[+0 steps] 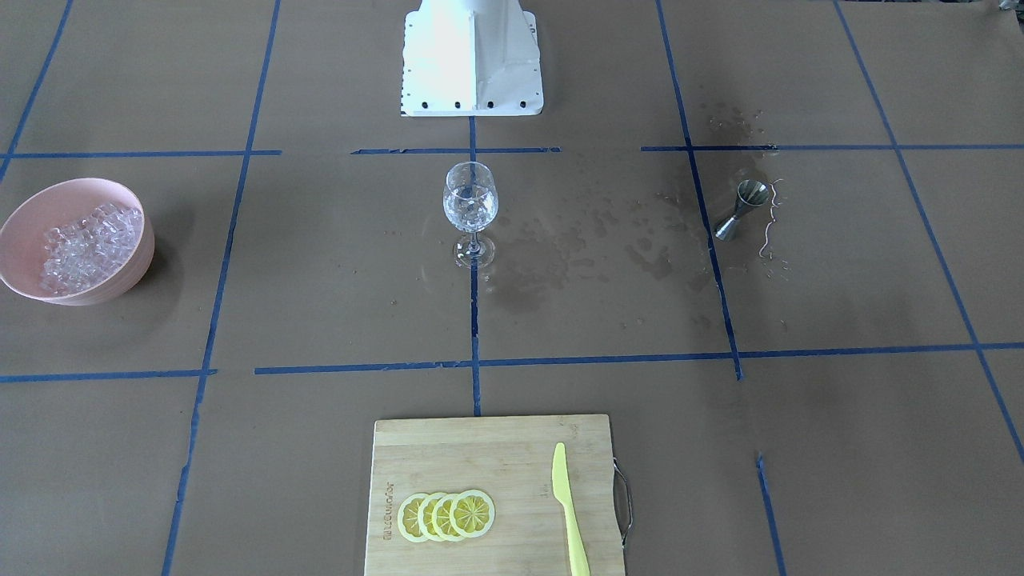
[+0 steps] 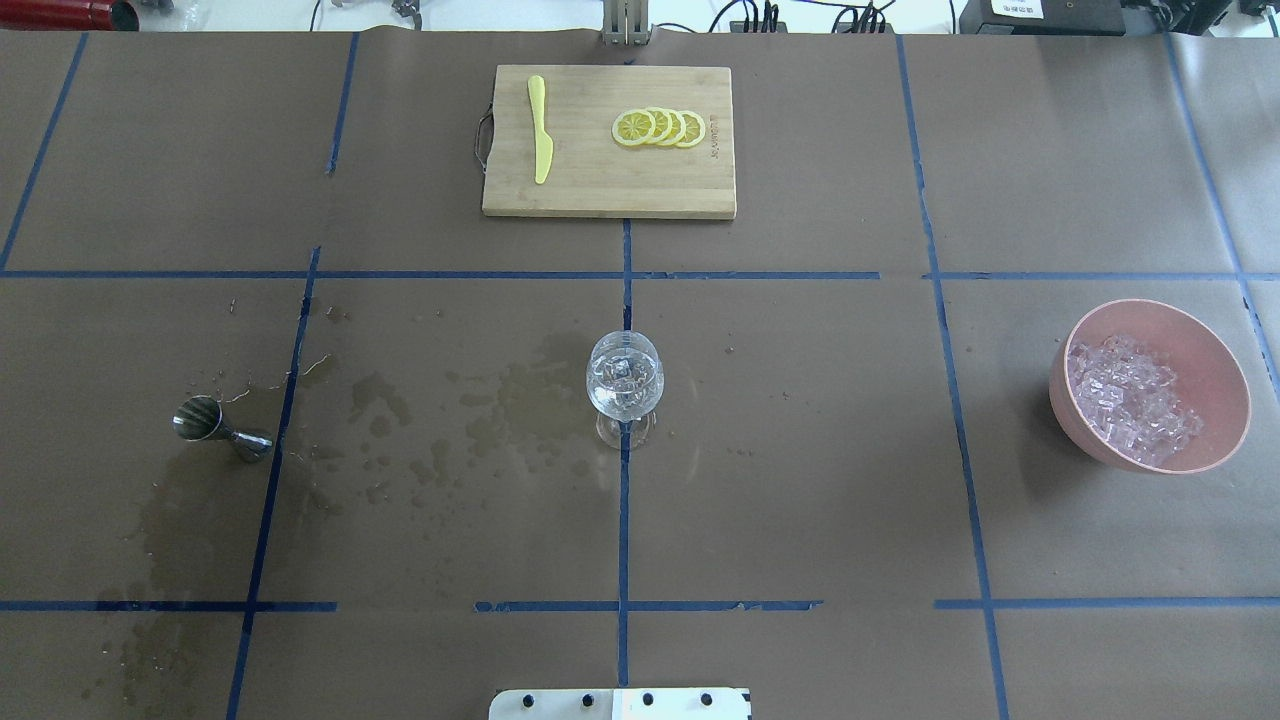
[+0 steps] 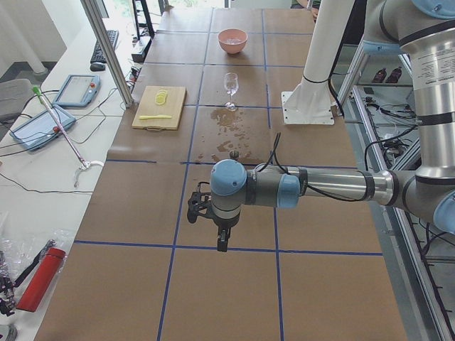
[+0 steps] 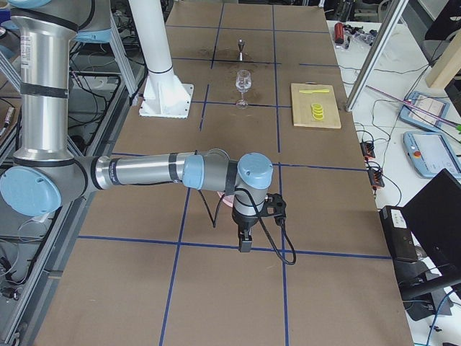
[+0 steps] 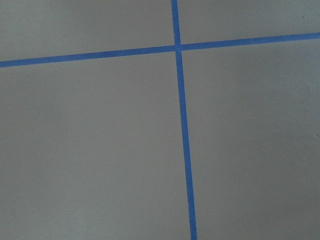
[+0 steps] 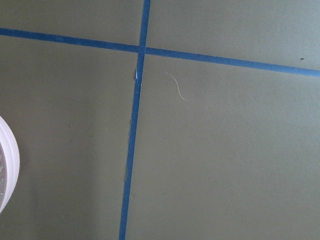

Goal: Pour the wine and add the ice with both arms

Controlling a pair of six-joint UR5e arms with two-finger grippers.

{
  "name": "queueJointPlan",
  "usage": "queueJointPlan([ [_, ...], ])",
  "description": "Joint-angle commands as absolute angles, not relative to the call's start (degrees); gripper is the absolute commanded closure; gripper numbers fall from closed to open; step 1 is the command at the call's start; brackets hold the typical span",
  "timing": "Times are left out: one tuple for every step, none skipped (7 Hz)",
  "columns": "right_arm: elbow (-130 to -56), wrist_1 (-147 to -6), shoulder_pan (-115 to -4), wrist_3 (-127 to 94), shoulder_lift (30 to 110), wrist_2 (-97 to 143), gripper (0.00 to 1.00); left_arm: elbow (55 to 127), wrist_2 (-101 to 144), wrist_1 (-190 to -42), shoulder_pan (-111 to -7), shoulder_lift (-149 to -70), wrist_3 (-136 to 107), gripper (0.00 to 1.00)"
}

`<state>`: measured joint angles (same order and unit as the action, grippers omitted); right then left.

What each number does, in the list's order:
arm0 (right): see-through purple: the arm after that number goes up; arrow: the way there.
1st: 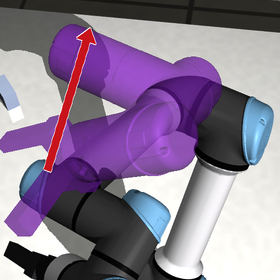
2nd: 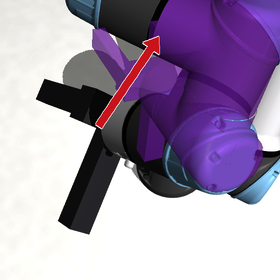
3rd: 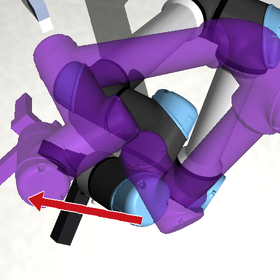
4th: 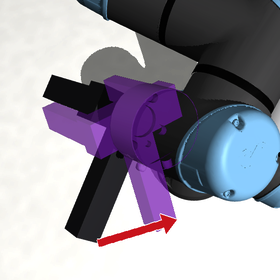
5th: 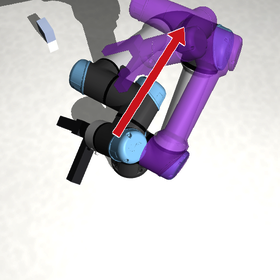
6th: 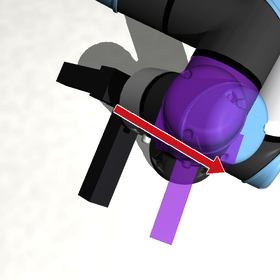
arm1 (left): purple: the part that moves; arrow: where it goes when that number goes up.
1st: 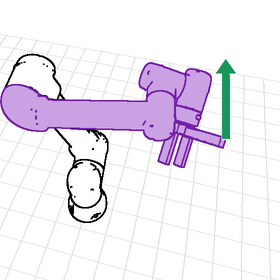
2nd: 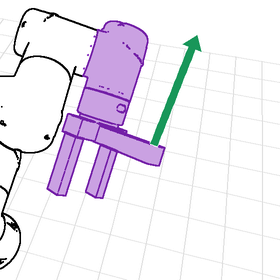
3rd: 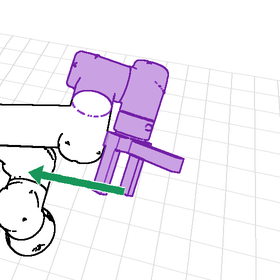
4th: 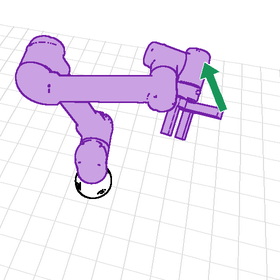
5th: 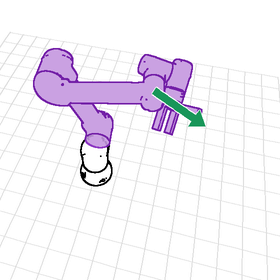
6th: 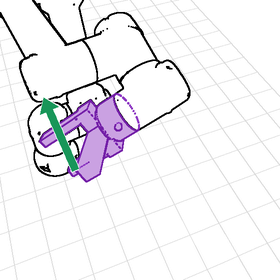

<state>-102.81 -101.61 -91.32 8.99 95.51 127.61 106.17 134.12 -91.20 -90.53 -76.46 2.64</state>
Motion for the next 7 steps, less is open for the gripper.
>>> queueJointPlan([
  [-102.7,-100.1,-91.0,7.6,95.5,127.7,0.0,106.2,134.1,-91.2,-90.5,-76.5,2.6,0.0],
  [-102.8,-100.1,-90.9,7.6,95.5,127.8,0.0,106.2,134.1,-91.3,-90.5,-76.5,2.6,0.0],
  [-102.9,-100.1,-90.9,7.7,95.5,127.9,0.0,106.2,134.1,-91.5,-90.5,-76.5,2.6,0.0],
  [-102.8,-100.0,-90.9,7.7,95.5,127.9,0.0,106.2,134.1,-91.7,-90.5,-76.5,2.6,0.0],
  [-102.8,-100.0,-90.9,7.7,95.5,127.9,0.0,106.2,134.1,-91.8,-90.5,-76.6,2.6,0.0],
  [-102.8,-100.0,-91.0,7.7,95.6,127.9,0.0,106.2,134.1,-91.8,-90.5,-76.8,2.6,0.0],
  [-102.9,-100.0,-91.0,7.7,95.7,127.9,0.0,106.2,134.1,-91.8,-90.5,-76.9,2.6,0.0],
])
